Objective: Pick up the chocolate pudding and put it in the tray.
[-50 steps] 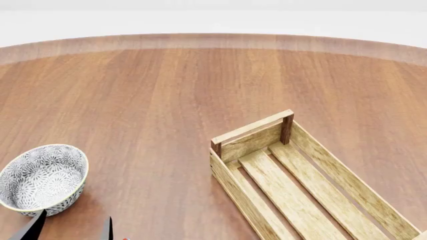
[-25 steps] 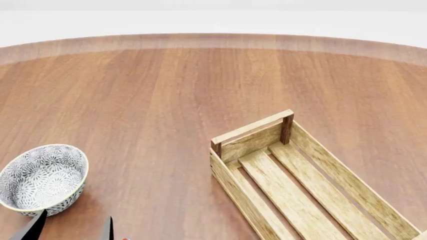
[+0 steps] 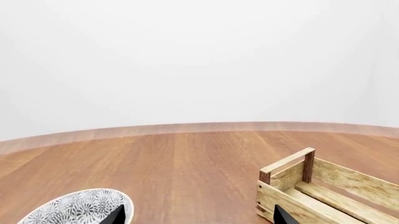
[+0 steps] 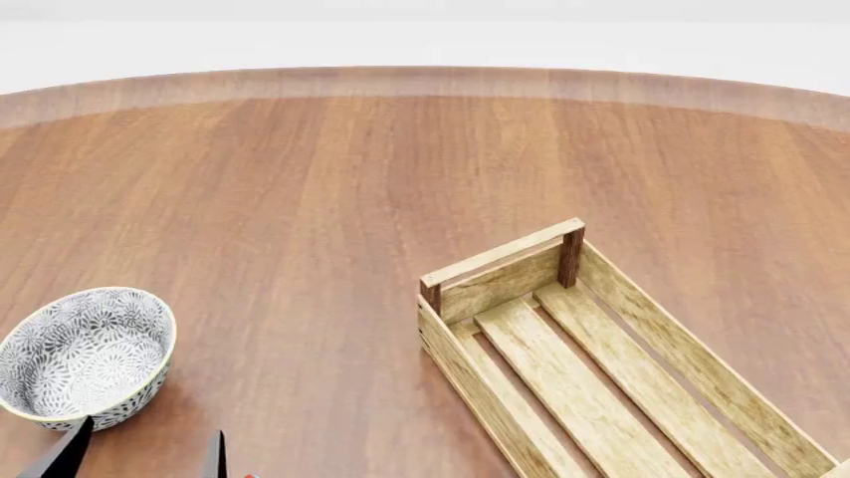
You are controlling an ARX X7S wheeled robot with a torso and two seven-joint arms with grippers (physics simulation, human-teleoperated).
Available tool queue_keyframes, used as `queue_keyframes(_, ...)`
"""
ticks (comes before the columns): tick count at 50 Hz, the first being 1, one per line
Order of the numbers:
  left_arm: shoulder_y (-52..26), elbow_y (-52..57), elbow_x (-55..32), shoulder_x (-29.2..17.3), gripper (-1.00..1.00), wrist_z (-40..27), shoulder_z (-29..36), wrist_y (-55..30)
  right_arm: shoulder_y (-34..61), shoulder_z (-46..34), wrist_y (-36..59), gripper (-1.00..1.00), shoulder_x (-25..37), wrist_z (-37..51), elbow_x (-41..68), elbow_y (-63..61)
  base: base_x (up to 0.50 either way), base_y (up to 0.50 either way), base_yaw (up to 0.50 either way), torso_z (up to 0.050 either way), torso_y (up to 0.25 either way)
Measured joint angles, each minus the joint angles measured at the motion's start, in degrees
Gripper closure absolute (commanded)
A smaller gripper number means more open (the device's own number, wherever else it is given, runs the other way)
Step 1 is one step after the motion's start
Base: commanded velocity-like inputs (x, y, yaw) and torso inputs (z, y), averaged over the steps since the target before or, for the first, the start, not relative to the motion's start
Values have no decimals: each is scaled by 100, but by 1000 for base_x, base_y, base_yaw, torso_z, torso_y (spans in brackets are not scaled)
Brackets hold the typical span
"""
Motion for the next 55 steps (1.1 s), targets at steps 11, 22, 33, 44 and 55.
queue_keyframes(11,3,17,-3,-21,-100,-23,41,9,64,-67,-19,-100,-38,8,-9,114,0,0,0,0,0)
queue_keyframes(22,5,45,-7,-43,-100,-49,74,4,120,-109,-25,-100,-48,21,-1,179,0,0,0,0,0)
queue_keyframes(33,2,49,-28,-69,-100,-72,84,23,160,-132,-87,100,-38,50,93,250,0,0,0,0,0)
queue_keyframes(44,4,46,-58,-96,-100,-91,91,36,158,-96,-157,100,10,132,152,234,0,0,0,0,0)
queue_keyframes(55,4,33,-99,-123,-100,-110,87,42,155,140,199,100,222,394,323,-467,0,0,0,0,0)
